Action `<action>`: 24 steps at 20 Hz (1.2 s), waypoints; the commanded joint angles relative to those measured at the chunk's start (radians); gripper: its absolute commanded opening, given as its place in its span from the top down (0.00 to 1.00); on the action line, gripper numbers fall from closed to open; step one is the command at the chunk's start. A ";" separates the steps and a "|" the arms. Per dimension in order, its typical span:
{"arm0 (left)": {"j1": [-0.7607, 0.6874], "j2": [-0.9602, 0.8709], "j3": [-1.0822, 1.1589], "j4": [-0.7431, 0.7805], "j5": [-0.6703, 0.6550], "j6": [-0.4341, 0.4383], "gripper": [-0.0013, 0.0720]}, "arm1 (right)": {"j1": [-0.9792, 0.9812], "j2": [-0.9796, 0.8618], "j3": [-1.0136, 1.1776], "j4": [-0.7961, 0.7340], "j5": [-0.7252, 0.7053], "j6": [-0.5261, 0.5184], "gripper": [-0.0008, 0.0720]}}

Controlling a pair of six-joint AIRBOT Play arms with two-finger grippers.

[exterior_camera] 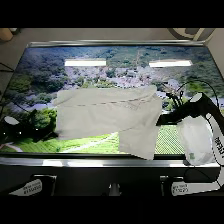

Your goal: Fold the shirts.

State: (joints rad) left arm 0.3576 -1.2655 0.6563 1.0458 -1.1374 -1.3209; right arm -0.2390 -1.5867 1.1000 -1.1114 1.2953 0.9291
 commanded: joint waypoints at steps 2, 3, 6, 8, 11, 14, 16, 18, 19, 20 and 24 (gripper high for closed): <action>-0.001 0.004 0.026 -0.008 -0.020 -0.002 0.95 | 0.000 -0.056 -0.013 0.061 -0.063 0.027 0.34; -0.001 0.005 0.036 -0.009 -0.021 -0.002 0.95 | 0.000 -0.058 -0.013 0.085 -0.070 0.024 0.62; -0.001 0.042 0.139 -0.012 -0.030 -0.003 0.95 | 0.000 -0.018 0.042 0.143 -0.050 -0.041 0.96; -0.001 0.127 0.309 -0.024 -0.032 -0.003 0.95 | -0.003 0.077 0.167 0.123 -0.039 -0.083 0.96; -0.001 0.300 0.732 -0.076 -0.008 -0.007 0.95 | -0.002 0.307 0.508 0.050 -0.065 -0.156 0.96; 0.000 0.443 1.154 -0.062 0.156 -0.008 0.95 | -0.002 0.583 0.792 -0.028 -0.240 -0.221 0.96; 0.000 0.525 1.305 -0.062 0.259 -0.083 0.95 | -0.002 0.765 0.842 -0.065 -0.345 -0.252 0.96; 0.000 0.602 1.341 -0.087 0.302 -0.155 0.95 | -0.002 0.879 0.841 -0.116 -0.343 -0.224 0.96; 0.000 0.631 1.341 -0.085 0.302 -0.153 0.95 | -0.002 0.909 0.842 -0.143 -0.322 -0.200 0.96; 0.000 0.642 1.341 -0.076 0.301 -0.154 0.95 | -0.002 0.926 0.842 -0.176 -0.307 -0.176 0.96; 0.000 0.621 1.341 -0.042 0.280 -0.153 0.95 | -0.002 0.924 0.842 -0.206 -0.249 -0.155 0.96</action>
State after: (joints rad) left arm 0.3580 -0.6548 1.9720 0.9810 -0.8692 -1.4590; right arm -0.2420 -0.6937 1.9297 -1.2766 1.0145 0.7540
